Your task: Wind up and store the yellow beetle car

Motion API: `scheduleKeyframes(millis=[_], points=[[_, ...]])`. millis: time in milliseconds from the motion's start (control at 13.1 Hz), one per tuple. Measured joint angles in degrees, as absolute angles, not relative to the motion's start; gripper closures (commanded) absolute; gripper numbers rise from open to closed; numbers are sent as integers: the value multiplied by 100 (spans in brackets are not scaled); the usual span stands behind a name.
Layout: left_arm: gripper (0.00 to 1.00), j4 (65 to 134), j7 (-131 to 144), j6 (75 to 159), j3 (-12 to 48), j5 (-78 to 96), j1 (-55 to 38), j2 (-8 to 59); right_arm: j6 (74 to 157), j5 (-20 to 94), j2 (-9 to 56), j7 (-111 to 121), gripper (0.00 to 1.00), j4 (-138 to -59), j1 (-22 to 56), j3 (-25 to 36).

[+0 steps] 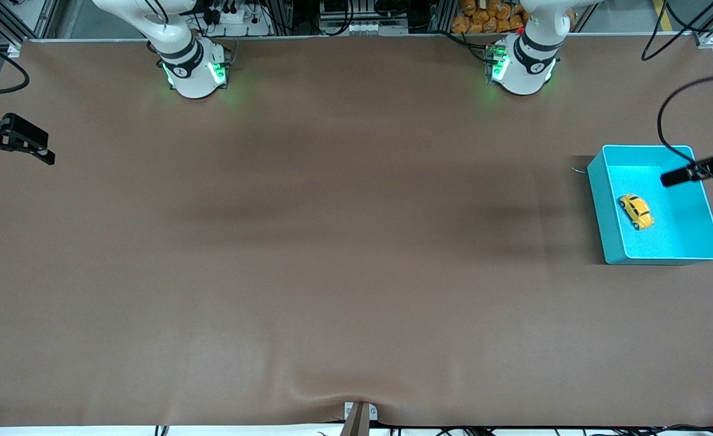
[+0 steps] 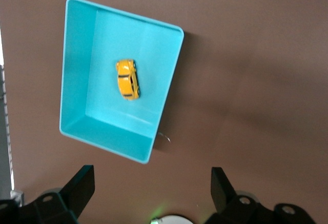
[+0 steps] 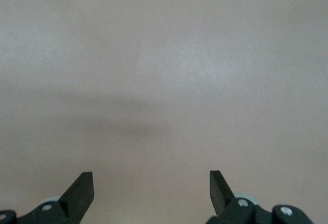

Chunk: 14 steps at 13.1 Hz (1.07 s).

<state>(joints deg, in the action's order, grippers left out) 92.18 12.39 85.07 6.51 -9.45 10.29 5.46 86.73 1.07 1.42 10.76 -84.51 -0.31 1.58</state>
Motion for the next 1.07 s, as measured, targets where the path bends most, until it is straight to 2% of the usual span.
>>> scheduleKeyframes(millis=[229,535,1069], points=[[0,9035,2493,8240,750,-929,454,312,8665,108,142,1076,0,-8457,-30,158],[0,8993,3368,8232,1444,-892,279,219,8627,109,142,1076,0,-8459,-31,160],[0,8658,1021,8236,1305,-280,360,197,8617,112,141,1076,0,-8461,-30,160]])
